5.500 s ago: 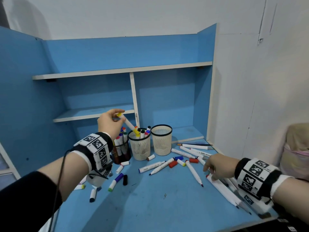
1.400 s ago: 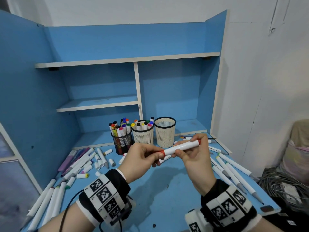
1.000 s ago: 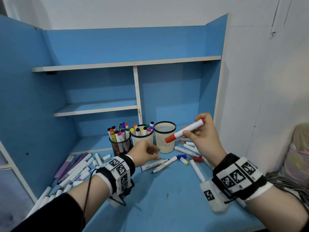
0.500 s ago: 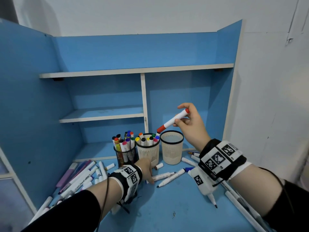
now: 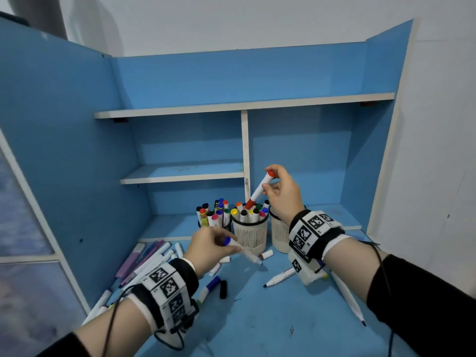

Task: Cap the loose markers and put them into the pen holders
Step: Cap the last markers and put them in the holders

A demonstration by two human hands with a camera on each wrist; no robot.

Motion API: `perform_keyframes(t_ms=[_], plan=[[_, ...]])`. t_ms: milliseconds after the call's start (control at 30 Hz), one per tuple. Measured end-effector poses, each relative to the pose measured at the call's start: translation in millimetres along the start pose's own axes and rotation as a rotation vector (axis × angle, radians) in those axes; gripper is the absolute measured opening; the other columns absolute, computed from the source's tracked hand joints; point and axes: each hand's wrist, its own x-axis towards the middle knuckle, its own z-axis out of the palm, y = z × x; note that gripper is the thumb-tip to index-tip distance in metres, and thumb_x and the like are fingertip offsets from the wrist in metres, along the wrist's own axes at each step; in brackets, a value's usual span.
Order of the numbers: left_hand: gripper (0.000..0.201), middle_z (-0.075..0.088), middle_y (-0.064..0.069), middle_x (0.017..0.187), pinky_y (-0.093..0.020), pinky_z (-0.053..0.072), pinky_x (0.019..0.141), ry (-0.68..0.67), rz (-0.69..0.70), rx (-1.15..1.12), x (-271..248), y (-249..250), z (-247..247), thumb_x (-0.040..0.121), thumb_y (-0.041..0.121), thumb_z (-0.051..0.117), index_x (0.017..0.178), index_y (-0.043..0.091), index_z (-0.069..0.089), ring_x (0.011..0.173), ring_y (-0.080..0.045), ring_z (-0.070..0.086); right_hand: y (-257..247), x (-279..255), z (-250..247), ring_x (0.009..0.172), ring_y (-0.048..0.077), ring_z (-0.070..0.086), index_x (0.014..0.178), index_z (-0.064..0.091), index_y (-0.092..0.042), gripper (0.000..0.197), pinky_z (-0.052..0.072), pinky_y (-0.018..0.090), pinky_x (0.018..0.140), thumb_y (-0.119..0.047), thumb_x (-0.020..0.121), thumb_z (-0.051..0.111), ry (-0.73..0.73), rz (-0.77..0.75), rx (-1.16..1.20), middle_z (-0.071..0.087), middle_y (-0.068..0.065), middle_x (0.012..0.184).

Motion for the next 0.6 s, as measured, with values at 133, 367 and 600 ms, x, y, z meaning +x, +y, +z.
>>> perform_keyframes(t_ms=[133,367,600], plan=[[0.024,0.067,-0.009,0.075,-0.023,0.055,0.066,0.158,-0.042,-0.22,-16,0,-33,0.067,0.014,0.084,0.087,0.016,0.071,0.069,-0.018,0.063,5,6,13,0.082,0.018,0.062,0.119,0.049,-0.018,0.038,0.053,0.031,0.078,0.002,0.087,0.057,-0.026,0.042,-0.055,0.057,0.002,0.097],[0.029,0.066,-0.015,0.071,-0.017,0.051,0.06,0.331,0.004,-0.467,-44,6,-79,0.07,0.004,0.079,0.097,0.008,0.068,0.063,-0.017,0.063,17,10,24,0.08,0.015,0.059,0.103,0.065,-0.012,0.015,0.047,0.021,0.073,-0.012,0.089,0.062,-0.219,0.008,-0.3,0.064,0.002,0.086],[0.023,0.068,-0.004,0.062,-0.031,0.055,0.073,0.402,-0.014,-0.553,-63,-2,-94,0.07,0.0,0.077,0.087,0.013,0.07,0.067,-0.022,0.066,21,11,31,0.084,0.026,0.064,0.098,0.071,-0.002,0.046,0.048,0.031,0.075,-0.039,0.098,0.043,-0.535,0.163,-0.623,0.071,0.017,0.089]])
